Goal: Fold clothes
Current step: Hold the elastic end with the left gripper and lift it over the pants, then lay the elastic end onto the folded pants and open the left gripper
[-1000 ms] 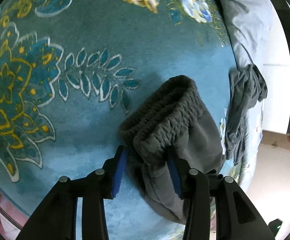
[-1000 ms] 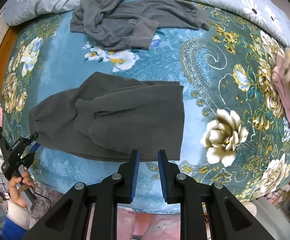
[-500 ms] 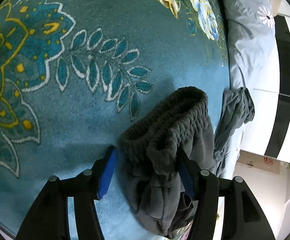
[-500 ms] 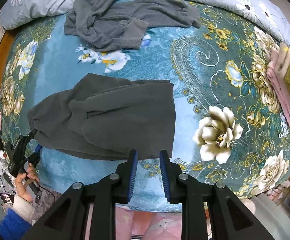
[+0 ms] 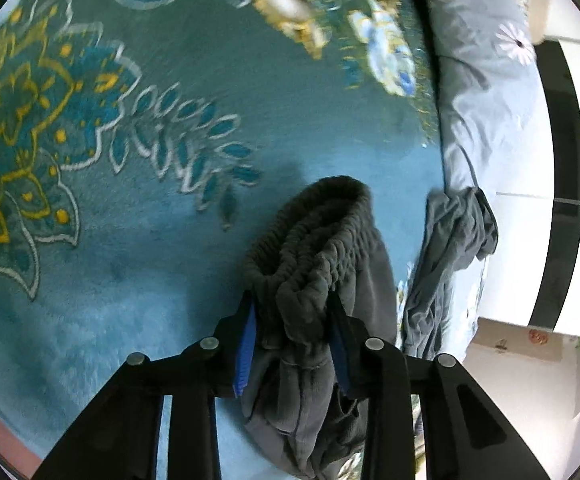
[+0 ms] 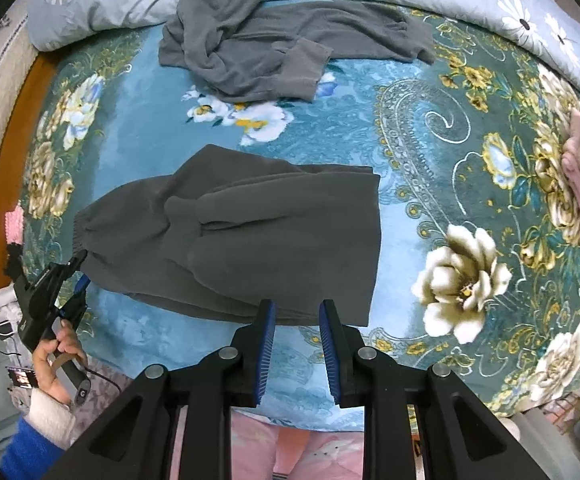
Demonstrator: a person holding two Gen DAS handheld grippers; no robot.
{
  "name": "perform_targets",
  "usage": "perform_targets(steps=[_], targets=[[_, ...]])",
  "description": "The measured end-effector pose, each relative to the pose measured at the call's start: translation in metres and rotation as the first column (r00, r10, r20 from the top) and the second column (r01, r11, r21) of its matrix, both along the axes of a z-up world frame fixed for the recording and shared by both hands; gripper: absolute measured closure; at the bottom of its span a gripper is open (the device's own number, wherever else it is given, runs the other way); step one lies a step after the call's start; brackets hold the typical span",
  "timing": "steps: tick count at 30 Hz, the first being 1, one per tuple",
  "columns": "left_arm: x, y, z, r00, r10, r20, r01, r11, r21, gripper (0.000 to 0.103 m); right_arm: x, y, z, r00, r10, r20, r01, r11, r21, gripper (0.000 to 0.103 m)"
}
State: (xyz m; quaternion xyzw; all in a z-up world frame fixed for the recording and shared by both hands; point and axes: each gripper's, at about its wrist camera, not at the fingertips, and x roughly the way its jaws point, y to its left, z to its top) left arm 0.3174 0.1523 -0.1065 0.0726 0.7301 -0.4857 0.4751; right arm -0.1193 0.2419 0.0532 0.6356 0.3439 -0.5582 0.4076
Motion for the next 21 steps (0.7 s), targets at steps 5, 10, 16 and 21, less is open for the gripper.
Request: perform_targets(steps=[5,10,16,21], targets=[[-0.03,-0.009,0.044,0.984,-0.087,0.155,0.098,0.993,-0.06,0.071,-0.008,0.008,-0.008,0.998,0.007,0.064,-0.004,0.999,-0.041,0.077],[-0.081,-0.001,0.107,0.916,-0.211,0.341,0.272,0.951,-0.145,0.072,-0.023,0.015,-0.014,0.992,0.018,0.124,-0.008,0.997,-0.081,0.078],[-0.169,0.018,0.173,0.754,-0.341,0.561,0.514,0.839,-0.181,0.072,-0.049,0.023,-0.018,0.986,0.029,0.167,-0.005,0.99,-0.143,0.077],[-0.235,0.042,0.198,0.633,-0.39,0.668,0.631,0.76,-0.154,0.072,-0.073,0.037,-0.025,0.98,-0.005,0.199,0.039,0.985,-0.166,0.077]])
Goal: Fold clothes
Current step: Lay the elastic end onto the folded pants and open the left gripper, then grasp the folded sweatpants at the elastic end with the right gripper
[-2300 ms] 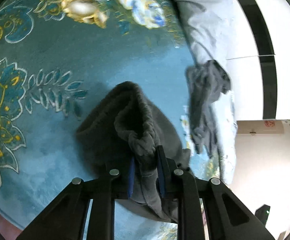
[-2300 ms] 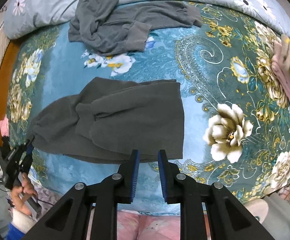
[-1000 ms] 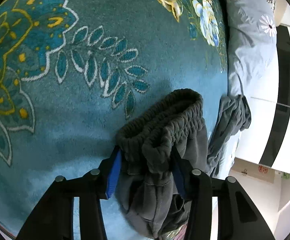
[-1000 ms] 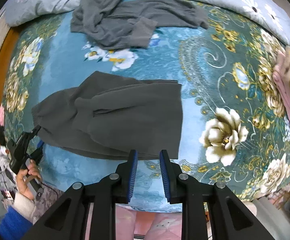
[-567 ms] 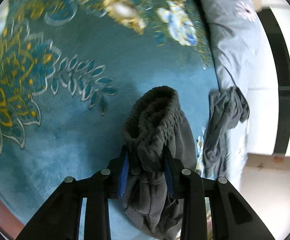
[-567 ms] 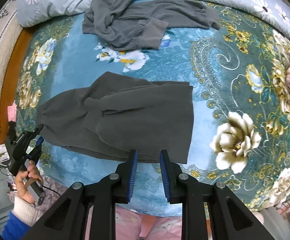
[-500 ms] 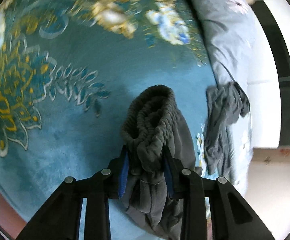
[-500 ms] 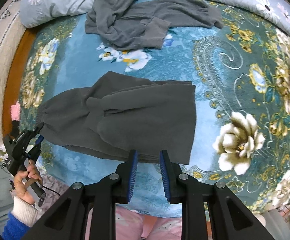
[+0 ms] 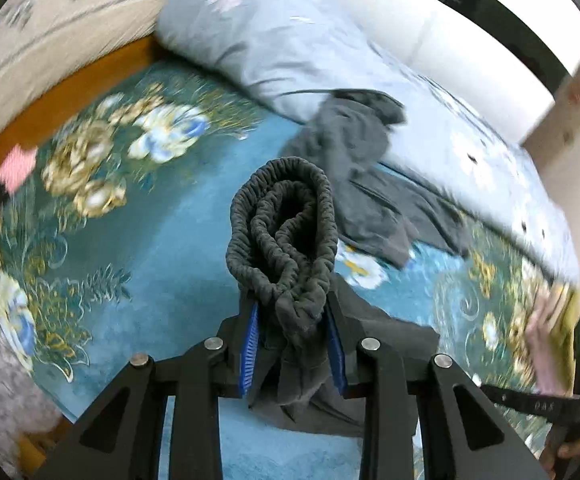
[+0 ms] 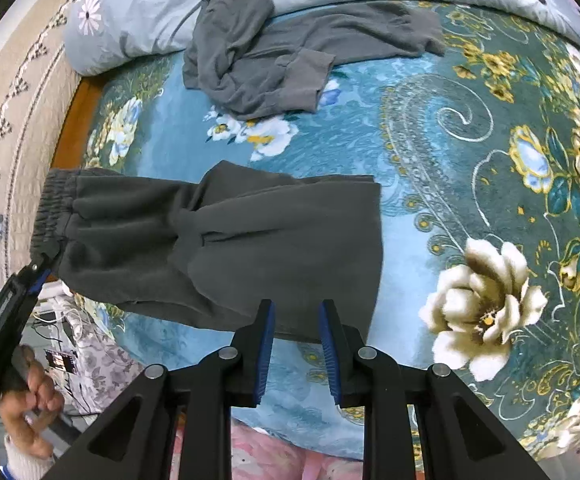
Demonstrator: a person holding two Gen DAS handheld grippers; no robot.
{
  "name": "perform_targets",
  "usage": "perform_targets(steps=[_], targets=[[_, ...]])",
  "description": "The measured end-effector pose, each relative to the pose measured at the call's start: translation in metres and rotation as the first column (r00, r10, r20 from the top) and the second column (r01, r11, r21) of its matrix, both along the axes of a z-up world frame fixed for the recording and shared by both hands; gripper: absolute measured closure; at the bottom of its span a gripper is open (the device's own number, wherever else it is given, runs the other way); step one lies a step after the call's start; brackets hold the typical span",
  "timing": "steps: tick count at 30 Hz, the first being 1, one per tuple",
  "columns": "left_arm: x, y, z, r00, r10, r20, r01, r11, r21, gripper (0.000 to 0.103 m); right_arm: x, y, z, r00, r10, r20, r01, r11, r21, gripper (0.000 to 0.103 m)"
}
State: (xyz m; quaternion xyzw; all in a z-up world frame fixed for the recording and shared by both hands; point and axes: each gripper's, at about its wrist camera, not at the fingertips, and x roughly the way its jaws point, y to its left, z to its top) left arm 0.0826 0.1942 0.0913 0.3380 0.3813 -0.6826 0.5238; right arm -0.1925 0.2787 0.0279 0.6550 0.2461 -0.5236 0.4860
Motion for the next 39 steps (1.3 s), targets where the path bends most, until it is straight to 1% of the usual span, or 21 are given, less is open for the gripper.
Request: perform_targets(steps=[2,4,6,9,12,14,16,17,20,22,24,27,30,31,32,33,34,35,37,39], targets=[[-0.027,0.01,0.002,0.996,-0.064,0.058,0.065,0.998,-0.004,0.072,-0.01,0.006,-0.006,1.0,-0.025,0.018,0.025,1.0,0.004,0.077],[-0.052,0.02,-0.001,0.985,-0.126,0.114,0.127,0.992,0.003,0.072,-0.021,0.013,-0.012,0.998,-0.054,0.04,0.054,0.998,0.013,0.078],[-0.076,0.032,-0.008,0.967,-0.18,0.182,0.181,0.983,0.013,0.072,-0.031,0.021,-0.017,0.995,-0.086,0.053,0.085,0.996,0.019,0.078],[-0.102,0.044,-0.02,0.941,-0.235,0.244,0.232,0.972,0.041,0.072,-0.044,0.031,-0.022,0.99,-0.126,0.065,0.124,0.992,0.026,0.078],[-0.134,0.056,-0.034,0.899,-0.317,0.301,0.307,0.948,0.082,0.072,-0.057,0.04,-0.027,0.986,-0.154,0.067,0.152,0.988,0.036,0.078],[-0.157,0.065,-0.048,0.851,-0.382,0.361,0.364,0.924,0.119,0.072,-0.063,0.046,-0.03,0.982,-0.174,0.069,0.171,0.984,0.044,0.078],[-0.168,0.069,-0.056,0.828,-0.405,0.388,0.379,0.914,0.145,0.071,-0.069,0.051,-0.032,0.979,-0.191,0.071,0.188,0.981,0.05,0.078],[-0.171,0.069,-0.058,0.823,-0.408,0.395,0.377,0.913,0.156,0.071,-0.071,0.054,-0.033,0.978,-0.197,0.071,0.194,0.98,0.052,0.078],[-0.175,0.067,-0.057,0.826,-0.407,0.39,0.365,0.914,0.179,0.068,-0.078,0.058,-0.034,0.976,-0.207,0.065,0.203,0.977,0.058,0.078],[-0.174,0.064,-0.054,0.849,-0.405,0.34,0.353,0.913,0.207,0.067,-0.081,0.061,-0.036,0.974,-0.216,0.064,0.212,0.975,0.065,0.078],[-0.173,0.06,-0.049,0.874,-0.402,0.274,0.344,0.909,0.235,0.065,-0.083,0.062,-0.038,0.972,-0.225,0.063,0.22,0.973,0.074,0.078],[-0.172,0.058,-0.038,0.889,-0.406,0.212,0.357,0.904,0.235,0.065,-0.083,0.06,-0.041,0.97,-0.236,0.066,0.23,0.97,0.083,0.078],[-0.16,0.05,-0.017,0.916,-0.395,0.071,0.369,0.899,0.238,0.065,-0.08,0.054,-0.038,0.969,-0.237,0.071,0.232,0.97,0.071,0.077],[-0.153,0.046,-0.011,0.923,-0.383,0.013,0.37,0.898,0.24,0.063,-0.079,0.052,-0.036,0.969,-0.238,0.071,0.233,0.97,0.066,0.076],[-0.143,0.041,-0.004,0.931,-0.361,-0.045,0.361,0.902,0.238,0.06,-0.078,0.05,-0.035,0.968,-0.239,0.072,0.235,0.97,0.058,0.072],[-0.133,0.036,0.002,0.936,-0.336,-0.101,0.351,0.906,0.237,0.059,-0.077,0.048,-0.034,0.967,-0.243,0.074,0.24,0.969,0.053,0.069],[-0.122,0.031,0.006,0.941,-0.306,-0.143,0.333,0.914,0.23,0.058,-0.076,0.046,-0.033,0.966,-0.248,0.076,0.245,0.968,0.048,0.068],[-0.113,0.026,0.009,0.946,-0.28,-0.164,0.312,0.923,0.225,0.057,-0.075,0.044,-0.034,0.964,-0.254,0.082,0.251,0.967,0.047,0.068],[-0.086,0.011,0.011,0.967,-0.197,-0.164,0.23,0.948,0.222,0.055,-0.072,0.042,-0.034,0.958,-0.267,0.102,0.264,0.964,0.045,0.068],[-0.064,-0.002,0.006,0.982,-0.13,-0.141,0.16,0.958,0.236,0.054,-0.065,0.037,-0.034,0.952,-0.271,0.142,0.27,0.962,0.031,0.065]])
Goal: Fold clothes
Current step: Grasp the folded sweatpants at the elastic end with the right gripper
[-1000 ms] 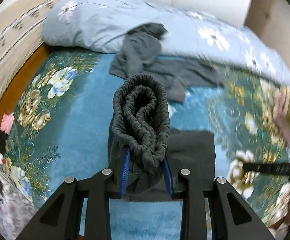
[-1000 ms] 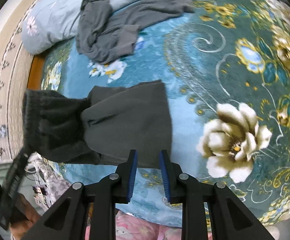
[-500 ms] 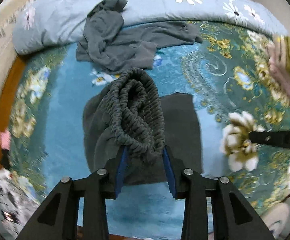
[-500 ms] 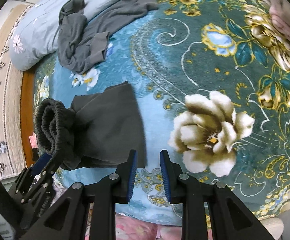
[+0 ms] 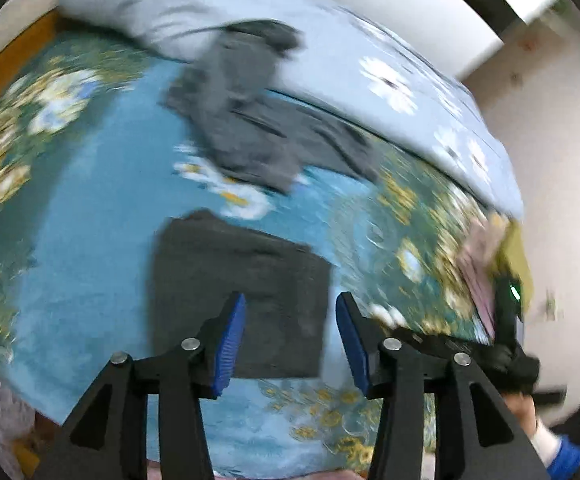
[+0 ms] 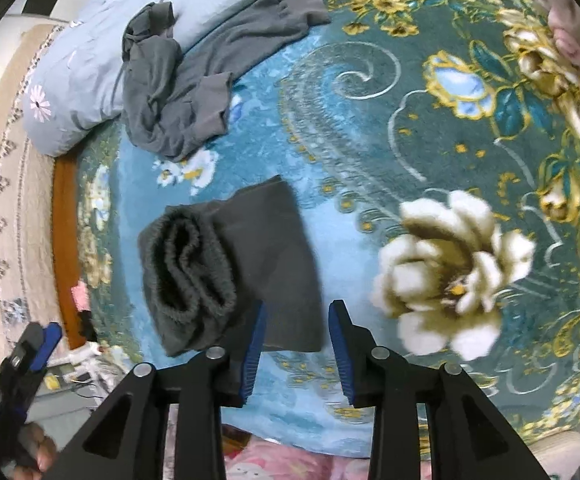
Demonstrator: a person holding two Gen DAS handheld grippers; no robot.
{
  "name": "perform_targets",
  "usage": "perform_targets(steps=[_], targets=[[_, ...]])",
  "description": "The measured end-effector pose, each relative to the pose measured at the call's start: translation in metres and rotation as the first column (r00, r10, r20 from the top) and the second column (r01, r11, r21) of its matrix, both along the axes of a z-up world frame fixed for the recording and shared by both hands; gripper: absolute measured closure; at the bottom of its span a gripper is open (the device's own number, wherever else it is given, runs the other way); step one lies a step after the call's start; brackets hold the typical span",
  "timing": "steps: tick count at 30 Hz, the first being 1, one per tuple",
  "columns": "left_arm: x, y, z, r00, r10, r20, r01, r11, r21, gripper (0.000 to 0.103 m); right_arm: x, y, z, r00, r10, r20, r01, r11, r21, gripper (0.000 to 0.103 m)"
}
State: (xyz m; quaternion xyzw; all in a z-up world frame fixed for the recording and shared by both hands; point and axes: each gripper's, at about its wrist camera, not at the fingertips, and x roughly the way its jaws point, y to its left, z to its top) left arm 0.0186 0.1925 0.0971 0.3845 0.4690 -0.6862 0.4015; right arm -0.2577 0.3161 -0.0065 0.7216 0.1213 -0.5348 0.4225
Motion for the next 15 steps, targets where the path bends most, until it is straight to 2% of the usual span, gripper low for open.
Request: perform_targets(steps=[2,6,10,15], targets=[[0.023,-0.014,-0.014,0.995,0.075,0.062,-0.078,0.996,0.035,0.054,0.01,-0.008,0.002,0.999,0.011,0.036,-0.01,0.999,-0.034,0.06],[0.055,-0.03,-0.046,0.975,0.177,0.136,-0.193,0.974,0.117,0.054,0.037,-0.037,0.005,0.992,0.074,0.1,-0.063,0.992,-0.108,0.05],[0.065,-0.033,-0.075,0.966,0.192,0.172,-0.225,0.954,0.199,0.054,0.061,-0.069,0.001,0.982,0.144,0.122,-0.127,0.982,-0.136,0.045],[0.071,-0.039,-0.094,0.965,0.182,0.191,-0.227,0.941,0.249,0.054,0.08,-0.104,-0.027,0.976,0.177,0.126,-0.168,0.983,-0.08,0.044]])
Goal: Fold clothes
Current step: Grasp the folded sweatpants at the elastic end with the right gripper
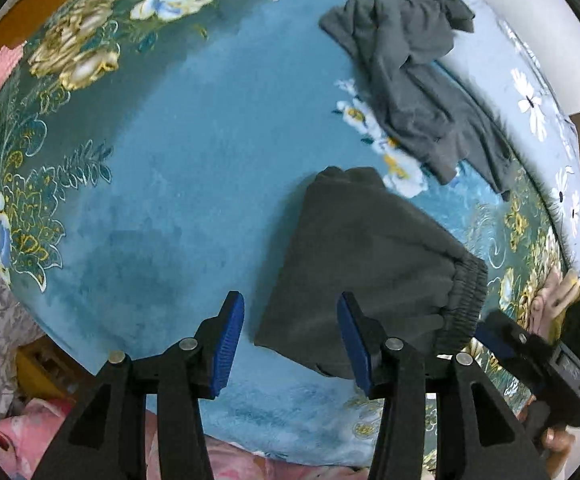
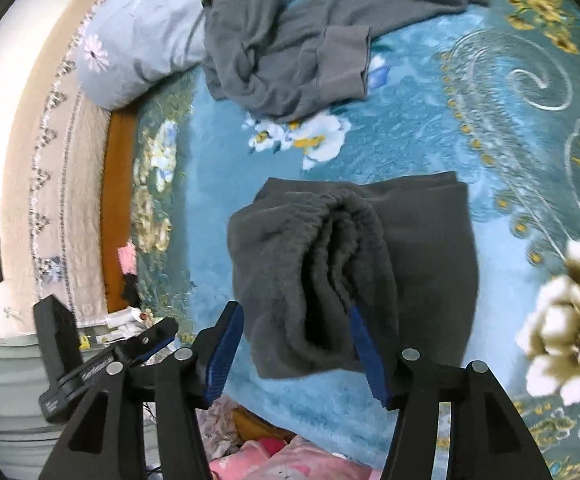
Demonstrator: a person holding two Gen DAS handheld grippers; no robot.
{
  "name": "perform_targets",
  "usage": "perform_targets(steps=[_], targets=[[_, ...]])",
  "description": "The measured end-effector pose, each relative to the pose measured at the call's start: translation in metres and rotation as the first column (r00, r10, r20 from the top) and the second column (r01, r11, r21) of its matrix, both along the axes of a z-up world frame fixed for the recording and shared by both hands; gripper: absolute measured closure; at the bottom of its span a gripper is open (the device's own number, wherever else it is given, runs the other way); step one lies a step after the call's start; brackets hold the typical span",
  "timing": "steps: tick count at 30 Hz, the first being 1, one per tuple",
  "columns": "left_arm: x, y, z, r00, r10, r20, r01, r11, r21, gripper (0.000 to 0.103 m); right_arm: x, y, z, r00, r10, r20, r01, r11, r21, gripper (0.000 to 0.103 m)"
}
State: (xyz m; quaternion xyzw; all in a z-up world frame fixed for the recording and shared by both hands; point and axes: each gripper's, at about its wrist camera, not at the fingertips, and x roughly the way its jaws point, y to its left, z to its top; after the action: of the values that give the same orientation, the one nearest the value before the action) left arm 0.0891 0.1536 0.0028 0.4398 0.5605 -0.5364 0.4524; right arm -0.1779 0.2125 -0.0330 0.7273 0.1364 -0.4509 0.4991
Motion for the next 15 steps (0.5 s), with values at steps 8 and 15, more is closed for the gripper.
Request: perform_targets(steps=[8,15], targets=[[0.023,-0.012,-0.015,0.998,0.055,0.013,-0.055,0.998,0.043,0.054,0.002,-0.021,-0.043,0.999,-0.03,0.037,0.026,0.995,0.095,0.042],[0.039,-0.007,-0.021,0.99,0.142,-0.002,-0.142,0.988,0.063,0.054,0.002,-0.023,-0.035,0.994,-0.062,0.087,0.057,0.997,0.058,0.052]])
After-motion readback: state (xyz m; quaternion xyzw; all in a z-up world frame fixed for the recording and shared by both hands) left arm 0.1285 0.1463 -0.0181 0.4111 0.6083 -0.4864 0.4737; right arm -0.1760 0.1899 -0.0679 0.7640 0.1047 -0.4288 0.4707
